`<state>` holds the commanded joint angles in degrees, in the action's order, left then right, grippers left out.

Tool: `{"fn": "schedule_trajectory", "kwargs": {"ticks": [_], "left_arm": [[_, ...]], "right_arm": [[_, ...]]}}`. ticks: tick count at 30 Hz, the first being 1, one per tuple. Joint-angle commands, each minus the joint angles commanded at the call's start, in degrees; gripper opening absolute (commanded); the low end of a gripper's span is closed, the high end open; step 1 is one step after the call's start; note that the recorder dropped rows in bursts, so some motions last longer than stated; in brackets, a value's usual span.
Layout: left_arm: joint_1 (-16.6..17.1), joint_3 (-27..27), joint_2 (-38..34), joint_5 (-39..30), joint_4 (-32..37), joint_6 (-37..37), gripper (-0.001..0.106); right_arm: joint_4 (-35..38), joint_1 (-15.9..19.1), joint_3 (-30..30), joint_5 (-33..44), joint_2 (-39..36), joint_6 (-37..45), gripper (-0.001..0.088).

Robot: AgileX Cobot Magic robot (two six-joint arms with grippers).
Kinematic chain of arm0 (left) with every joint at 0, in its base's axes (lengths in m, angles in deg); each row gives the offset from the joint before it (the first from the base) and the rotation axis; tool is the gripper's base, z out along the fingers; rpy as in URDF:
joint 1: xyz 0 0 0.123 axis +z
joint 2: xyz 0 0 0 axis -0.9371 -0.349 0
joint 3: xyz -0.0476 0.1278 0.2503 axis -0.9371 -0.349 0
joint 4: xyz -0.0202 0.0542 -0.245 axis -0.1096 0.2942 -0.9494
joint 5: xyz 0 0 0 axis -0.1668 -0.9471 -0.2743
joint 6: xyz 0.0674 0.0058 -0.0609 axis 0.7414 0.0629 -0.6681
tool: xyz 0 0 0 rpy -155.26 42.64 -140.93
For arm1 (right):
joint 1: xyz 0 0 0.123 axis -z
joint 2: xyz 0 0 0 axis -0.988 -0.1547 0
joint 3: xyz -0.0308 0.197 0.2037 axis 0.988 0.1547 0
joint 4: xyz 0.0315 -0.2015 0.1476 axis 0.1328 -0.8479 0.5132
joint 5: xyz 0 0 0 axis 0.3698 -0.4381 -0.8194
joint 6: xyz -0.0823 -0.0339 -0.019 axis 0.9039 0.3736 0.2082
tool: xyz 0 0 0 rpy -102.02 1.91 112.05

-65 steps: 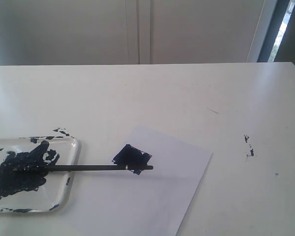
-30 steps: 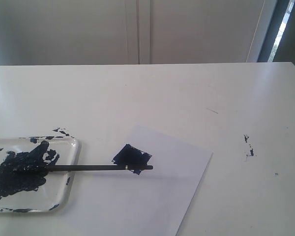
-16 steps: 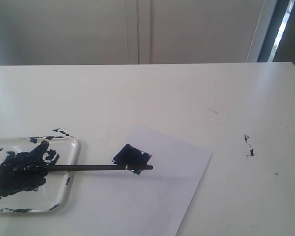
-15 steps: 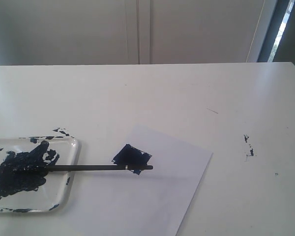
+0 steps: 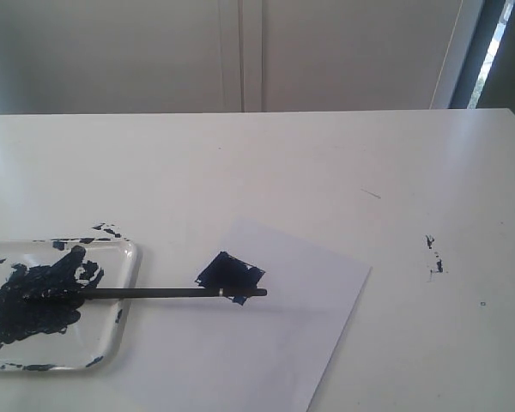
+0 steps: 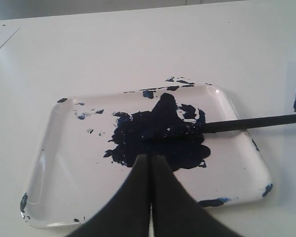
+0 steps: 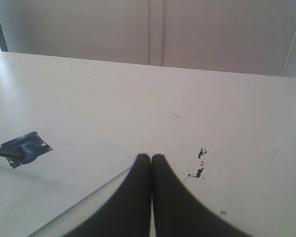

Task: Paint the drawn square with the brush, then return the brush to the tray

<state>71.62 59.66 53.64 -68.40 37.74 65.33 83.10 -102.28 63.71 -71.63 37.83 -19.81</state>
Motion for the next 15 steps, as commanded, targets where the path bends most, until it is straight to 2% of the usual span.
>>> {"fn": "schedule_trajectory", "kwargs": {"ticks": [15], "left_arm": [[0.0, 0.0, 0.0, -0.4, 0.0, 0.1, 0.0]], "right_arm": [[0.0, 0.0, 0.0, 0.0, 0.0, 0.0, 0.0]]}}
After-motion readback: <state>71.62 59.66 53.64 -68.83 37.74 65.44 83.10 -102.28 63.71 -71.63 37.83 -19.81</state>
